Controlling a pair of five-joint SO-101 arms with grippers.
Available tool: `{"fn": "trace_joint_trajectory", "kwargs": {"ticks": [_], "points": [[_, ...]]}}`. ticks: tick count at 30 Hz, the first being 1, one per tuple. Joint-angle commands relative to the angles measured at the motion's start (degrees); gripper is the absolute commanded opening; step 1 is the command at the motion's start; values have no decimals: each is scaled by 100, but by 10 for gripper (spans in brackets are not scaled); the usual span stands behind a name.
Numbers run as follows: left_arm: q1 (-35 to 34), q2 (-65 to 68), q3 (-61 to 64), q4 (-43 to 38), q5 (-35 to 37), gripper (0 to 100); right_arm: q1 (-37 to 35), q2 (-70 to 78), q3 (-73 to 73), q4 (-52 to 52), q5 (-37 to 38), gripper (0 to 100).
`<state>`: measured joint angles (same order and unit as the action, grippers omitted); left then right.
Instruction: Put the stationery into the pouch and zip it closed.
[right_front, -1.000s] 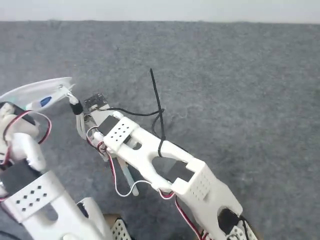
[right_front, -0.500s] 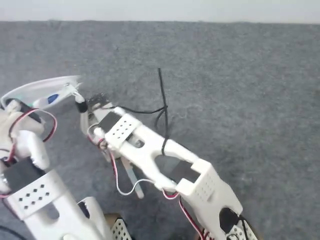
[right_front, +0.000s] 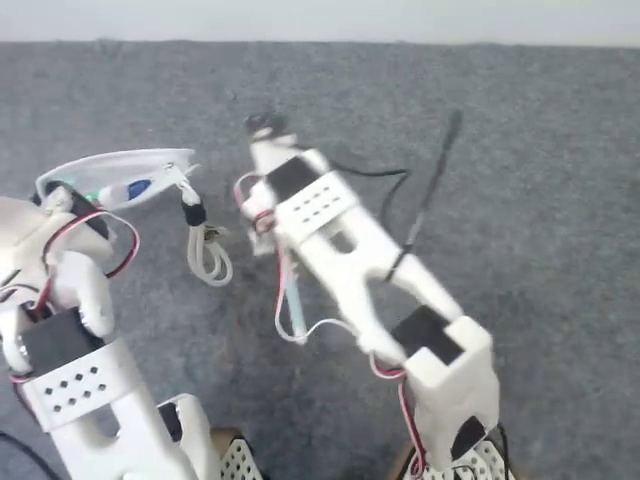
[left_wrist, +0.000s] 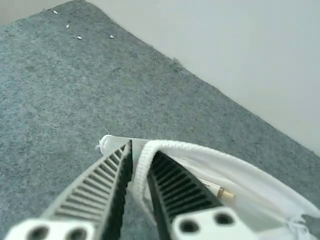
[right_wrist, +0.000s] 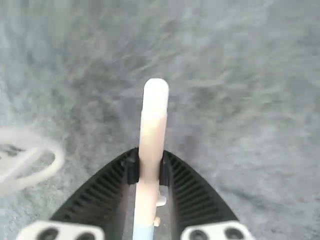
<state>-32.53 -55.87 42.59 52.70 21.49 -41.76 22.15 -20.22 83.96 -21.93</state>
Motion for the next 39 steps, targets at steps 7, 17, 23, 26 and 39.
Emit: {"fn": "trace_joint_trajectory", "kwargs": {"ticks": [7,17,23,26,39], "points": [[1187,-105,-365,176,-782,13,1323,-1182,-176,-444,-1196,6],[1943,-88,-980,932,-1108,13,1903,-2237,-105,-84,-1292,6],[2092,-62,-980,985,-1275,13,1877,-3292,712,-338,-1301,6],[2092,-62,-980,985,-1301,13,1877,-3960,1398,-796,-1301,6],[2101,-62,-963,1099,-1327,13,1138,-7582,5143,-3758,-1108,6]]}}
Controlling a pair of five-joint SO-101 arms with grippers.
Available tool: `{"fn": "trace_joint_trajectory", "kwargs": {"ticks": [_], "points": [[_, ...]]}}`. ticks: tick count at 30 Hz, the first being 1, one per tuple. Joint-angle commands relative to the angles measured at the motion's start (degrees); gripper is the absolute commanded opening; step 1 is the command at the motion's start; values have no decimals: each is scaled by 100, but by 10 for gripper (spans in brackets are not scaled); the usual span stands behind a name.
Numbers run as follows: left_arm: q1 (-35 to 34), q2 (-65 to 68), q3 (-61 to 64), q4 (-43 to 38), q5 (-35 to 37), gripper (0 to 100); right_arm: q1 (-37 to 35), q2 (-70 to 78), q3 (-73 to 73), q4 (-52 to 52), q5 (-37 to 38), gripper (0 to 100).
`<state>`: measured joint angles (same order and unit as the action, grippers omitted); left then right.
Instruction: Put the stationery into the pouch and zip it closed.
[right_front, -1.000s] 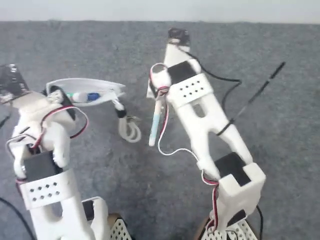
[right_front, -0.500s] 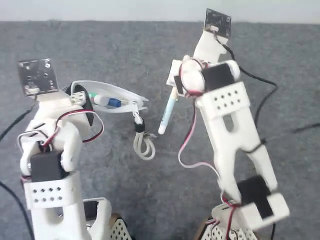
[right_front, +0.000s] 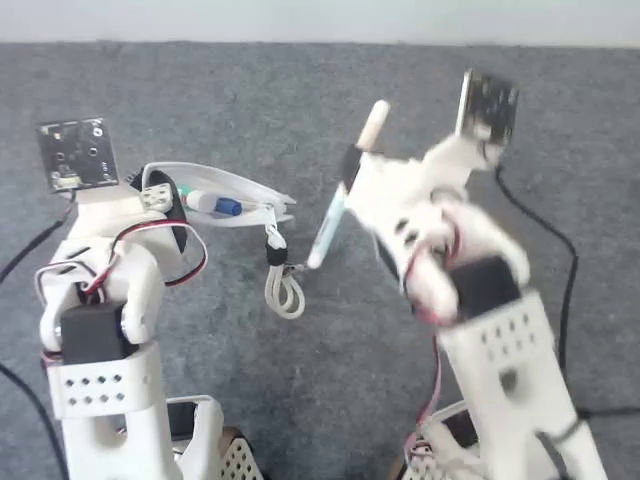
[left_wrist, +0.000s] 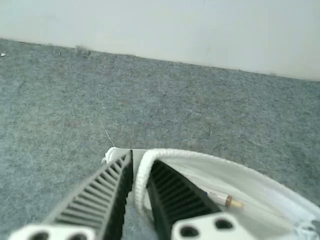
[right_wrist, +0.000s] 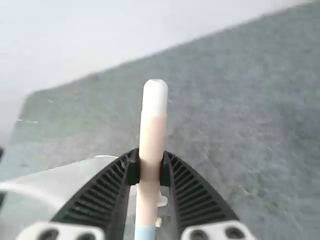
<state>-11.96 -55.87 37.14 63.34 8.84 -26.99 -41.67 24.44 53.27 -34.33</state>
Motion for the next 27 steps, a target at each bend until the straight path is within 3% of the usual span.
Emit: {"fn": "trace_joint_trajectory", "kwargs": {"ticks": [1,6,12,17,27], "points": [[44,-62,-418,44,-70,13,-400,-1455,879,-813,246,6],[44,-62,-400,53,-62,13,-699,-2615,1873,-1719,396,6],[53,-70,-330,44,-53,13,-796,-3565,3218,-3635,545,6],[404,-88,-321,70,-79,13,-796,-3723,4026,-5174,1248,6],[677,-62,-312,176,-79,13,-804,-3758,4457,-6826,1292,6]]}}
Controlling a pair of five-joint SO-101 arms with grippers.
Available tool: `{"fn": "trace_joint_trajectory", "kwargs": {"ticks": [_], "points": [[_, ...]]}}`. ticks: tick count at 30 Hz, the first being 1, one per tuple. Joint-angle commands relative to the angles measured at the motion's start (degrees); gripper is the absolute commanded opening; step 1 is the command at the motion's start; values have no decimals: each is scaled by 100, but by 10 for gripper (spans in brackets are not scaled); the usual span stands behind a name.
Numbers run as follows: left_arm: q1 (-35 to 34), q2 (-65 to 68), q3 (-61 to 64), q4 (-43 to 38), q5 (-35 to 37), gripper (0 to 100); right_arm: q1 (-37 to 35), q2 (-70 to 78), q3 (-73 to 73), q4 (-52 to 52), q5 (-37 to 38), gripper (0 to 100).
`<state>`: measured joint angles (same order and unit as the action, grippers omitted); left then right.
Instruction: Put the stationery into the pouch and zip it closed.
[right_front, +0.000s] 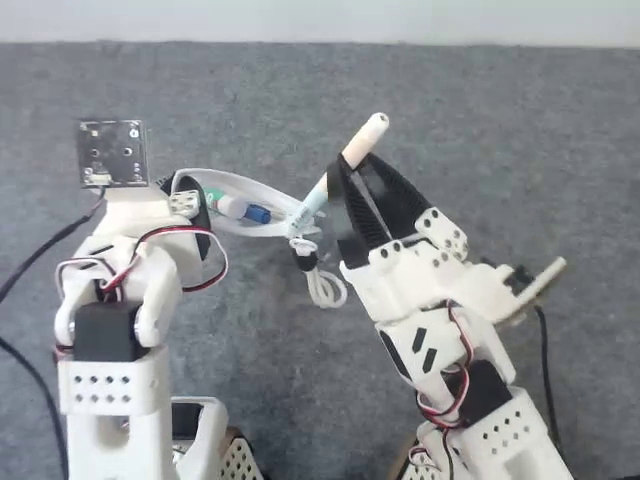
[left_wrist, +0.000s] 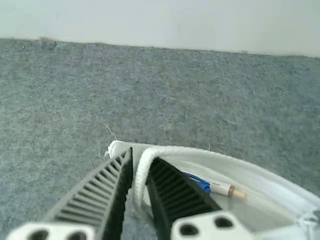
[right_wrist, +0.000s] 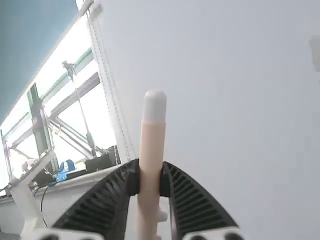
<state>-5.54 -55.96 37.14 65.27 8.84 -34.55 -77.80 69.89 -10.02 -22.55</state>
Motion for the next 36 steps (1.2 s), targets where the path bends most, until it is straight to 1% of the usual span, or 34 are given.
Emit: {"fn": "trace_joint_trajectory", "kwargs": {"ticks": [1,9,17,19,22,24,28,29,31,34,36], "points": [[35,-53,-312,-18,-79,13,-48,-145,-88,-585,114,6],[44,-53,-233,-62,-70,13,-48,119,-114,-760,114,6],[44,-53,-224,-62,-62,13,-400,1534,-747,-769,114,6],[44,-53,-224,-62,-62,13,-400,1886,-870,-998,114,6],[44,-53,-224,-62,-62,13,-312,2387,-879,-1745,132,6],[44,-53,-215,-62,-62,13,-268,2703,-870,-2062,132,6],[35,-53,-136,-97,-62,13,-295,3143,-826,-2105,141,6],[35,-53,-136,-97,-62,13,-303,3178,-774,-2105,220,6],[35,-62,-136,-88,-62,13,-418,3178,-598,-2105,695,6],[26,-62,-127,-70,-62,13,-743,3073,-229,-2105,1811,6],[26,-62,-119,-70,-53,13,-980,2835,88,-2123,2418,6]]}}
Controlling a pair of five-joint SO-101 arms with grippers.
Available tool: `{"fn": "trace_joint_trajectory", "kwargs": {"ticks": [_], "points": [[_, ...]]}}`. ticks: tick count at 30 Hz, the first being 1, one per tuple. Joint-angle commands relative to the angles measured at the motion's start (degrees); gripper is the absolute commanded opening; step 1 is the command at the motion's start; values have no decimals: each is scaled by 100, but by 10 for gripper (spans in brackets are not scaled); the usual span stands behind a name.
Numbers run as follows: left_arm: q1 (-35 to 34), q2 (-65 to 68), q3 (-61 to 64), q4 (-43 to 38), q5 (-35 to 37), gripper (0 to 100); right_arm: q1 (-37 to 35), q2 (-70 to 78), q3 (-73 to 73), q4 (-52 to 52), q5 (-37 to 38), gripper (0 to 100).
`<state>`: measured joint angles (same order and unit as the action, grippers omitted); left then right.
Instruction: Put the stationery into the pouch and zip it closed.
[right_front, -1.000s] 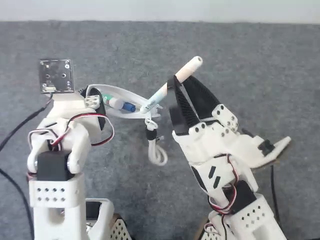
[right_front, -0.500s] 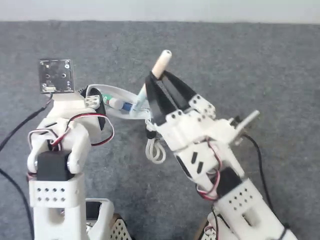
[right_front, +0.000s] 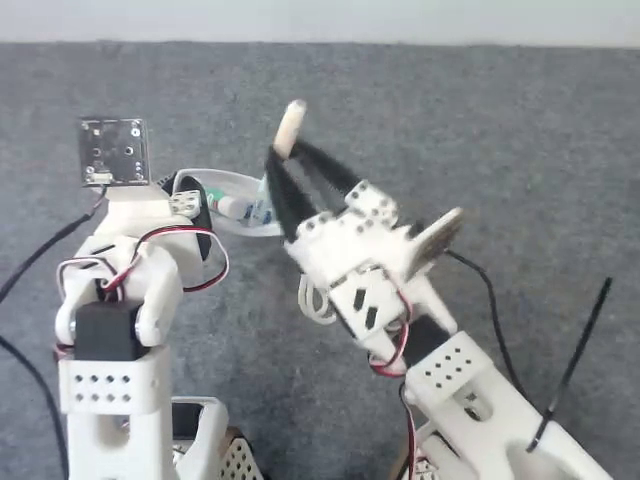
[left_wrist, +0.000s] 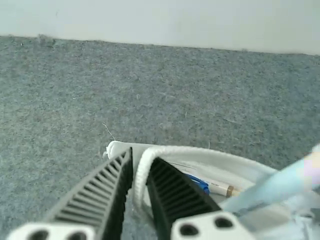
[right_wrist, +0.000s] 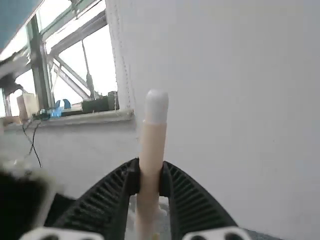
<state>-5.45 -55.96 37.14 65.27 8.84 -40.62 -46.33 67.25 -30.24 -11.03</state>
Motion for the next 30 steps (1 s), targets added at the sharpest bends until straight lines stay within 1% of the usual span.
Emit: {"fn": "trace_joint_trajectory", "kwargs": {"ticks": [1,4,6,13,16,24,26,30], "points": [[18,-79,-84,-88,-53,13,-488,-470,484,-92,1477,6],[26,-88,-57,-88,-53,13,-681,-989,800,-40,1758,6],[9,-88,-48,-70,-53,13,-708,-1341,862,382,1855,6],[0,-88,-31,-62,-53,13,-716,-2484,281,3354,1846,6],[18,-88,57,-88,-53,13,-690,-2800,-18,4171,1837,6],[18,-88,57,-88,-53,13,-690,-2914,-35,4163,1829,6],[18,-88,57,-88,-53,13,-690,-2905,53,3785,1829,6],[18,-88,57,-97,-53,13,-716,-2905,624,2404,1829,6]]}}
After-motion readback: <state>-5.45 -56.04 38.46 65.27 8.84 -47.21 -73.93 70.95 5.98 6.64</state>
